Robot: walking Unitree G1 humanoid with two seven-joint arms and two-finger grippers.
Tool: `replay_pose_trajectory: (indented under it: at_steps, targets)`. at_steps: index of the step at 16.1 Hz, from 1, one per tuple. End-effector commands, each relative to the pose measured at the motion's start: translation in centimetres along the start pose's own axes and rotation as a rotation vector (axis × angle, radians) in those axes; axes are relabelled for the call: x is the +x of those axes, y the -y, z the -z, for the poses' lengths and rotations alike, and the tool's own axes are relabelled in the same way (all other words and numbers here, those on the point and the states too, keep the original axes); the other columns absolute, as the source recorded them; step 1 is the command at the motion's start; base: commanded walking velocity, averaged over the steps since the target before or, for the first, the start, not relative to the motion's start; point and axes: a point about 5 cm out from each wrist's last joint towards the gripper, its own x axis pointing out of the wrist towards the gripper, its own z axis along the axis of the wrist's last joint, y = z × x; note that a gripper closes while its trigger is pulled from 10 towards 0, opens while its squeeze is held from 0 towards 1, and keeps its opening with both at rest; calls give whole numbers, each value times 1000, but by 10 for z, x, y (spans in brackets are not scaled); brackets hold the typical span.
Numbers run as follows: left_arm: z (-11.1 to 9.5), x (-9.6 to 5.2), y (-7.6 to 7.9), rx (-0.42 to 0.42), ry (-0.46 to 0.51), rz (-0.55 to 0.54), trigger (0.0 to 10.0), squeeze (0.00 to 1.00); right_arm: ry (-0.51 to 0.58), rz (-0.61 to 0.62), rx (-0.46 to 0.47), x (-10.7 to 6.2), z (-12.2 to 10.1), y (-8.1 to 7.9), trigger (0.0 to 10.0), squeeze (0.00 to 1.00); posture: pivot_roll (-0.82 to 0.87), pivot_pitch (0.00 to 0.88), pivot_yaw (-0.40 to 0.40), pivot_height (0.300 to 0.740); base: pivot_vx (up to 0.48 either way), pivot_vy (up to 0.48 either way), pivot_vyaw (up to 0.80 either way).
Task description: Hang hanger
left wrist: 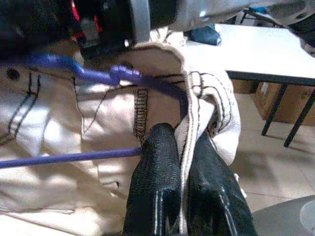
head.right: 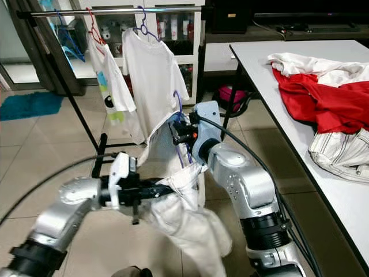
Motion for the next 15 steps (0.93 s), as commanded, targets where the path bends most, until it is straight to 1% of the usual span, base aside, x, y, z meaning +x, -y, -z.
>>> replay_pose_trajectory:
  at_steps: [1,2,3,4,5,6,7,8,10,11,13,14,15]
  targets:
    - [-11,-7,-3,22,41,-34,0,0,1,6,-17,-1,4,4,10000,0,-155,0,61,740,0,0,0]
    - [-6,-9,-4,9,2,-47,0,0,3,-5,-18,0,6,3,10000,0,-154,0,59,740,0,0,0]
    - [-5,-10,-4,12,-12,-53,0,0,7,-16,-25,0,7,2,10000,0,-155,0,58,740,0,0,0]
    - [-7,-10,-6,5,15,-78,0,0,12,-29,-31,0,7,1,10000,0,-164,0,63,740,0,0,0]
    - [-18,-14,-13,-4,104,-156,0,0,15,-40,-39,0,9,1,10000,0,-165,0,64,740,0,0,0]
    - [-22,-16,-16,-9,133,-183,0,0,16,-40,-40,-1,10,2,10000,0,-165,0,64,740,0,0,0]
    - [-30,-24,-22,-3,182,-243,0,0,16,-36,-41,-3,12,6,10000,0,-170,0,66,740,0,0,0]
    - [-35,-32,-25,8,207,-278,0,0,14,-29,-43,-6,14,10,10000,0,-174,0,68,740,0,0,0]
    - [-40,-43,-27,24,209,-309,0,0,10,-23,-49,-10,16,16,10000,0,-176,0,68,740,0,0,0]
    - [-40,-51,-28,31,201,-343,0,0,14,-29,-59,-14,14,20,10000,0,-176,0,70,740,0,0,0]
    - [-39,-56,-28,27,190,-372,0,0,22,-45,-69,-16,11,22,10000,0,-175,0,69,740,0,0,0]
    - [-32,-59,-27,11,163,-390,0,0,31,-65,-80,-19,7,23,10000,0,-172,0,67,740,0,0,0]
    - [-20,-63,-28,-13,123,-434,0,0,41,-83,-85,-22,2,24,10000,0,-171,0,66,740,0,0,0]
